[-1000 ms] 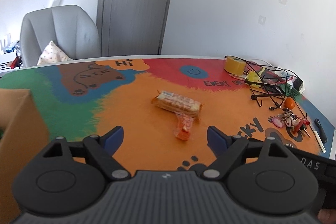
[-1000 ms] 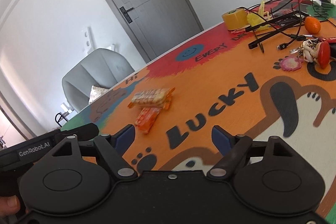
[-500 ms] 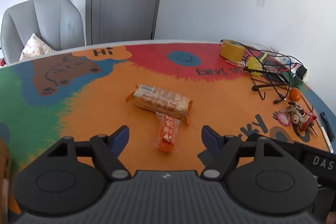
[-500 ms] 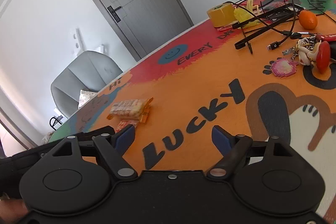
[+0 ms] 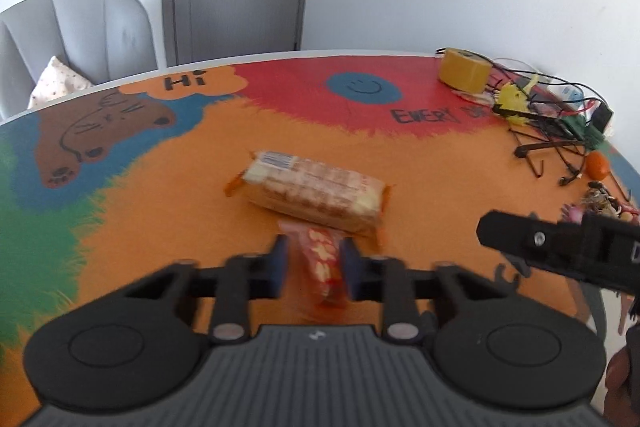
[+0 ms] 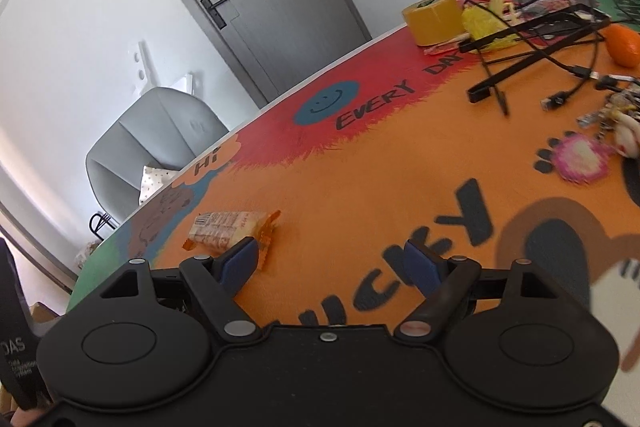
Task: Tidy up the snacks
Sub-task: 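Grasp the orange-red stick snack with the left tool while the right tool grasps the wafer bar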
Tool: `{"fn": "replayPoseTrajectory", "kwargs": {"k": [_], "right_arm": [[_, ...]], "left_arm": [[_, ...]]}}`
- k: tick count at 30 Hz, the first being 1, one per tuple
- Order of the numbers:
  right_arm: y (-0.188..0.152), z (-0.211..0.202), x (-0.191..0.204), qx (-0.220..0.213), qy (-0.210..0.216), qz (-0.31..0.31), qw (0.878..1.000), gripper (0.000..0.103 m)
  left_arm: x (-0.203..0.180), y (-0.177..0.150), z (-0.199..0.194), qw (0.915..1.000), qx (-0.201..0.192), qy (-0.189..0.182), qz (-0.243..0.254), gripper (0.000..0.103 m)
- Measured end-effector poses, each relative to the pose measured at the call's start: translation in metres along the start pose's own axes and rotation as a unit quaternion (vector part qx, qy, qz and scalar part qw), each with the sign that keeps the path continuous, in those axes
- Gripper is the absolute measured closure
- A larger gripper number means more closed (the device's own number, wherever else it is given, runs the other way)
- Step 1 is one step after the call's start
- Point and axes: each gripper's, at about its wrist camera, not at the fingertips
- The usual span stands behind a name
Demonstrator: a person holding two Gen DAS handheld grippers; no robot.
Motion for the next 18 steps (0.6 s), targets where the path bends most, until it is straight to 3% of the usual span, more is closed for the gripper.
{"fn": "replayPoseTrajectory", "kwargs": {"k": [3,18], "right_arm": [[0.006,0.011,0.009,0.005,0.009,-0.013,1.0,0.023],[0.033,0.057,0.067,0.015,0.043,-0.079,0.996,0.023]], "left_arm": [[0.013,0.004,-0.003,0.9997,0.011,-0.005,-0.019,0.084],[0.076,0.025,-0.02,0.9947,-0.016,0.028,-0.097,0.084]]}}
Point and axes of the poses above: each gripper's, at about its wrist camera, not at the fingertips, and z roughly the way its jaws point, x to its left, y to its top, and after that the axes turned 5 degrees about -z, right-handed
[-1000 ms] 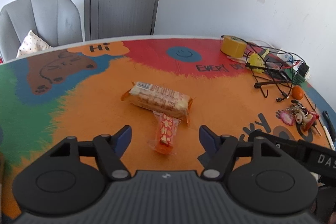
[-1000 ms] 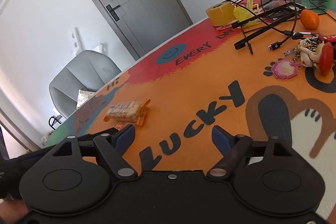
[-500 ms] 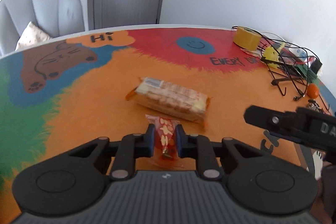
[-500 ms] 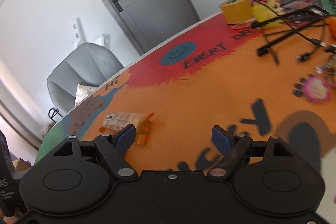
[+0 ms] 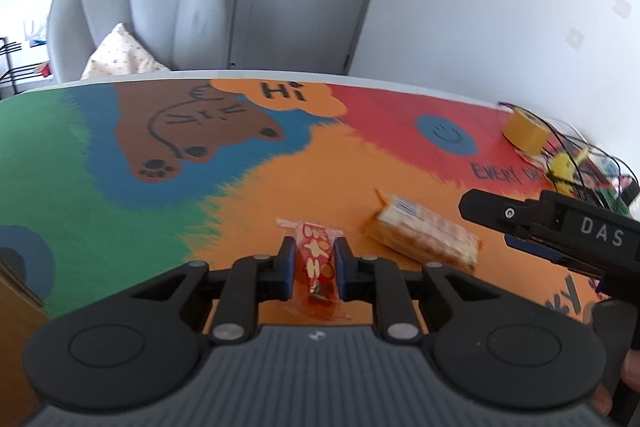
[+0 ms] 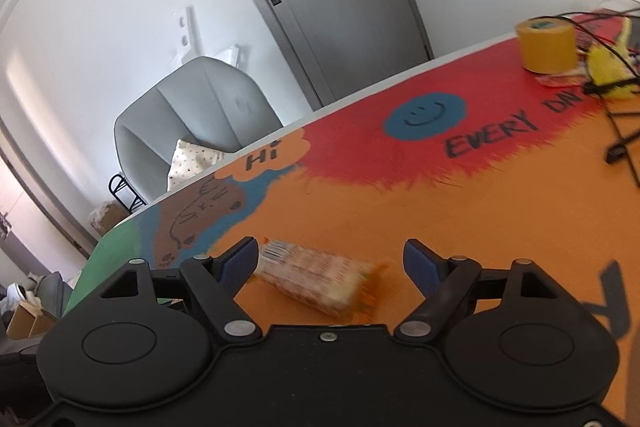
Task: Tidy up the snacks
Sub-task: 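Grasp the orange-red stick snack with the left tool while the right tool grasps the wafer bar, then carry both snacks over the cardboard box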
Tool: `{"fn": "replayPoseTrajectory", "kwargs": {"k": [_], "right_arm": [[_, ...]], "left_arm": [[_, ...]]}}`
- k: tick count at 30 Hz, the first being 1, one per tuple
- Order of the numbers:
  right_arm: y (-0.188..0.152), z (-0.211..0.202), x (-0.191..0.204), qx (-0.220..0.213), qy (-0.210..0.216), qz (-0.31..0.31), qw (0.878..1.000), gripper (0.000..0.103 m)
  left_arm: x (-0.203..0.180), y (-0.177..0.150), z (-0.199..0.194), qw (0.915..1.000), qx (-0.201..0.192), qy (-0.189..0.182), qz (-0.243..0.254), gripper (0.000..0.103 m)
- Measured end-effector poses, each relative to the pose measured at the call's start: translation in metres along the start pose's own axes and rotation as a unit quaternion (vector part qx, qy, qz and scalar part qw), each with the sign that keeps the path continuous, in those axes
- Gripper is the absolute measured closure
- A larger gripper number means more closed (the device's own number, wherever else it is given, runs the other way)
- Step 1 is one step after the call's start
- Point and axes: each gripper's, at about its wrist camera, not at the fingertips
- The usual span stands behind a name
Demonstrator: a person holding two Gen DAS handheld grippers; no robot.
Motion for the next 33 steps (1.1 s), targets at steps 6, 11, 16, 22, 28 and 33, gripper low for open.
{"fn": "replayPoseTrajectory", "kwargs": {"k": [6,11,16,22,28,33], "right_arm": [[0.006,0.016,0.019,-0.001,0.013,-0.03,0.999,0.023],[0.002,0.029,0.022,0.022,0.024,-0.041,0.999,0.024],[-0.013,0.03,0.026,0.057,0.028,-0.065,0.996,0.063],[-0.027,0.014,0.029,0.06,0.02,-0.078,0.995,0.066],[-0.043,-0.009,0.03,0.056,0.01,-0.075,0.996,0.066],[-0.055,-0.029,0.027,0.049,0.008,-0.056,0.997,0.067]], "left_arm": [[0.015,0.002,0.001,0.9997,-0.001,0.012,-0.022,0.084],[0.017,0.001,0.0,0.9995,-0.003,0.018,-0.026,0.084],[0.023,-0.004,0.001,0.999,0.006,0.025,-0.037,0.084],[0.02,-0.012,-0.01,0.9993,0.007,0.02,-0.031,0.084],[0.015,-0.023,-0.026,0.9997,0.004,0.011,-0.021,0.084],[0.012,-0.035,-0.045,0.9999,-0.003,0.003,-0.016,0.084]]}}
Point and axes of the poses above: each gripper's, at about its wrist camera, not at the fingertips, and z roughly the way its jaws point, x to its left, y to its top, and after that the axes turned 5 degrees about -z, right-handed
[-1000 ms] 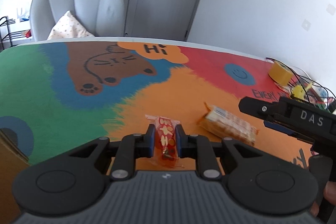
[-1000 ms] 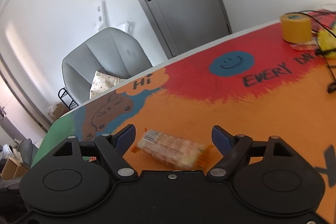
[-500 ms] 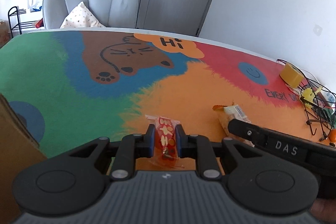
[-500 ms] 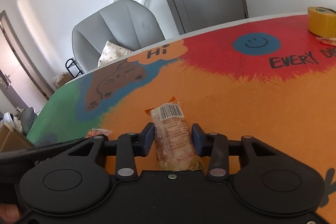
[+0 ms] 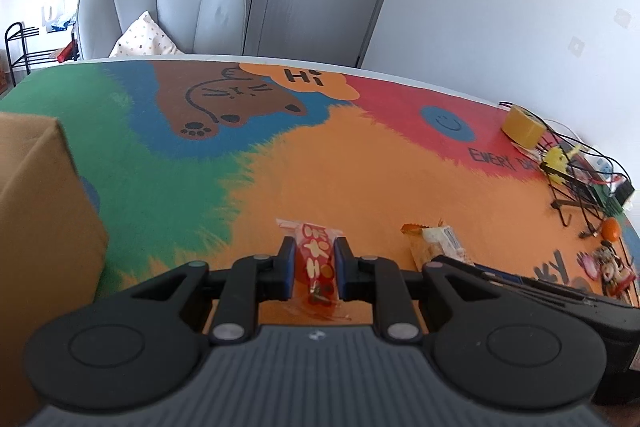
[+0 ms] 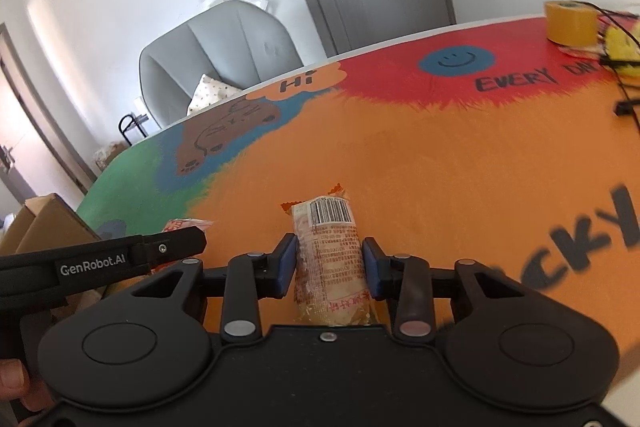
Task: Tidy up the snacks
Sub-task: 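Carry both snacks over the cardboard box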
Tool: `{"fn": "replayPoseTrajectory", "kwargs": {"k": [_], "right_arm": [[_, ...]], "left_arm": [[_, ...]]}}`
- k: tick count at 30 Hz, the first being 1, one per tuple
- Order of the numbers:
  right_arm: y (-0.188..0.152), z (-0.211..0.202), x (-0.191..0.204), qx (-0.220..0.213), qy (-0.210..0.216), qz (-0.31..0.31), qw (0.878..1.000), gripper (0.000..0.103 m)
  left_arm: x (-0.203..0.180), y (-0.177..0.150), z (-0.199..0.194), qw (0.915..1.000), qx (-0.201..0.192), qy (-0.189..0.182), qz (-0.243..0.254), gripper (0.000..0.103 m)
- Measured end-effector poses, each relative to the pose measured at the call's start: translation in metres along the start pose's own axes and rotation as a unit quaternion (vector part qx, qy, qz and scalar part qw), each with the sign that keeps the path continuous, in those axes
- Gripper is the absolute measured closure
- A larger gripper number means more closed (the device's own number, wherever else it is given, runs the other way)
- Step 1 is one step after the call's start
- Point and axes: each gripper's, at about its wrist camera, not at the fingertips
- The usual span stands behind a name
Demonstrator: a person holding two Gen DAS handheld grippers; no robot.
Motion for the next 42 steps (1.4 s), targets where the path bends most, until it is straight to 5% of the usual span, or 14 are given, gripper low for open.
{"fn": "replayPoseTrajectory", "kwargs": {"k": [23,42], "right_arm": [[-0.024,-0.071,0.05,-0.066,0.019,0.007,0.998,0.067],[-0.02,-0.102,0.109,-0.113,0.038,-0.006,0.993,0.067]], "left_arm": [[0.014,-0.023,-0.098,0.997,-0.065,-0.037,0.02,0.084],[0.062,-0.009,-0.17,0.9916,-0.117,-0.048,0.027,0.084]]}}
Point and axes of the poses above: each gripper's, at about its wrist camera, not at the fingertips, and z roughly the way its jaws point, x to its left, y to its top, and after that the axes turned 5 degrees about -z, right-handed
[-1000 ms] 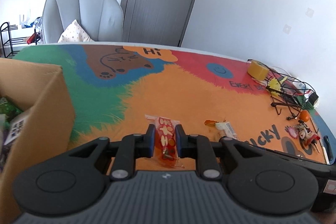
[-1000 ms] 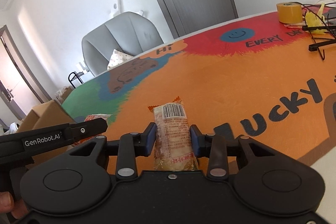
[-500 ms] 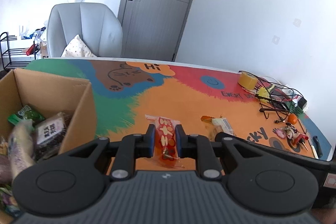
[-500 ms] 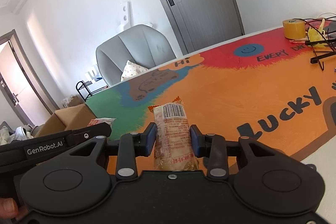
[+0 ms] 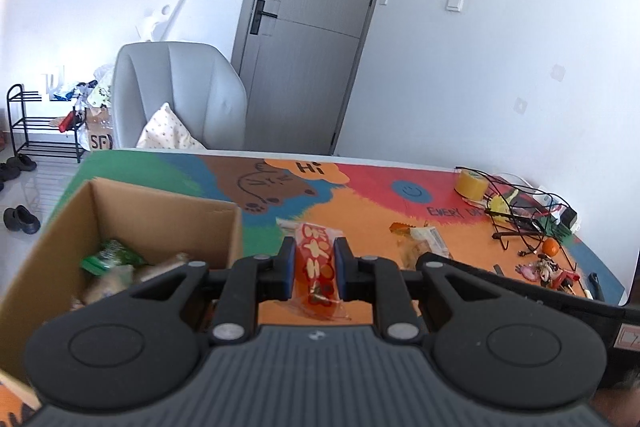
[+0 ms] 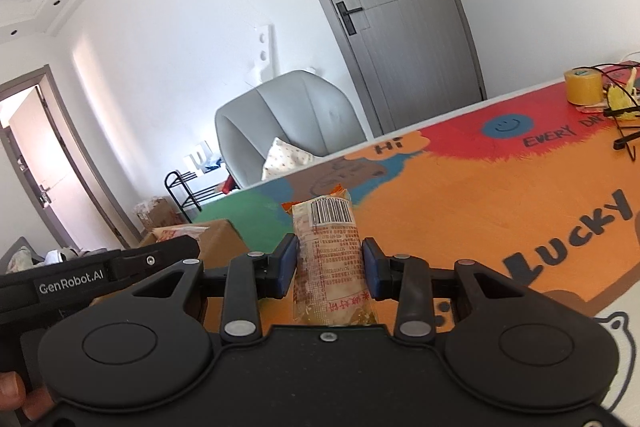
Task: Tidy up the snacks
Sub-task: 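Carry both snacks over the cardboard box, then open both tools to drop the snacks into the box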
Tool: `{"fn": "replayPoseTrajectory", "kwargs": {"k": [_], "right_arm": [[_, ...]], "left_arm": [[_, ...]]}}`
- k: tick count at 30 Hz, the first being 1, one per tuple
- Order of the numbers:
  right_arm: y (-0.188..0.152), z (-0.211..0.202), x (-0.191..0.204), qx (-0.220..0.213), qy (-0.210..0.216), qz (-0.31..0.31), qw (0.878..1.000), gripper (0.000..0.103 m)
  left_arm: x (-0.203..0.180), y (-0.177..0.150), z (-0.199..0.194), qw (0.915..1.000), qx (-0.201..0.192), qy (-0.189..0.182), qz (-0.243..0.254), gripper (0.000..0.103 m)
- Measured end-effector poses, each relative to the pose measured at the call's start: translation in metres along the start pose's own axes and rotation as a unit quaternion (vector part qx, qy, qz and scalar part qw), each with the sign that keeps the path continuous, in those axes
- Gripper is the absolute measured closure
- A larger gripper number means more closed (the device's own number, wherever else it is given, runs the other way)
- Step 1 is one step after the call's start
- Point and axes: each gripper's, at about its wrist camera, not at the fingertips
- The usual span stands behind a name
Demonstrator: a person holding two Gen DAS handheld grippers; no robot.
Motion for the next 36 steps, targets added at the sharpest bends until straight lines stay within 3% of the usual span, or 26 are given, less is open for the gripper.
{"fn": "replayPoseTrajectory", "kwargs": {"k": [15,24,28,32,36], "right_arm": [[0.007,0.015,0.065,-0.001,0.044,-0.024,0.999,0.067],[0.008,0.023,0.109,0.009,0.066,-0.056,0.996,0.067],[0.007,0.027,0.123,0.016,0.078,-0.062,0.995,0.067],[0.006,0.03,0.135,0.021,0.09,-0.067,0.993,0.067],[0.003,0.032,0.146,0.028,0.103,-0.072,0.992,0.066]], "left_arm": [[0.071,0.016,-0.044,0.998,-0.03,0.047,-0.031,0.084],[0.105,0.014,-0.047,0.9961,-0.016,0.064,-0.059,0.084],[0.115,0.012,-0.047,0.995,-0.009,0.077,-0.063,0.075],[0.121,0.013,-0.057,0.9939,-0.02,0.083,-0.069,0.06],[0.123,0.015,-0.069,0.9929,-0.033,0.089,-0.072,0.053]]}}
Point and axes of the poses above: each gripper's, at about its wrist camera, not at the fingertips, and z roughly the way its jaws point, x to its left, y to its top, and after that the axes turned 5 degrees about -z, right-handed
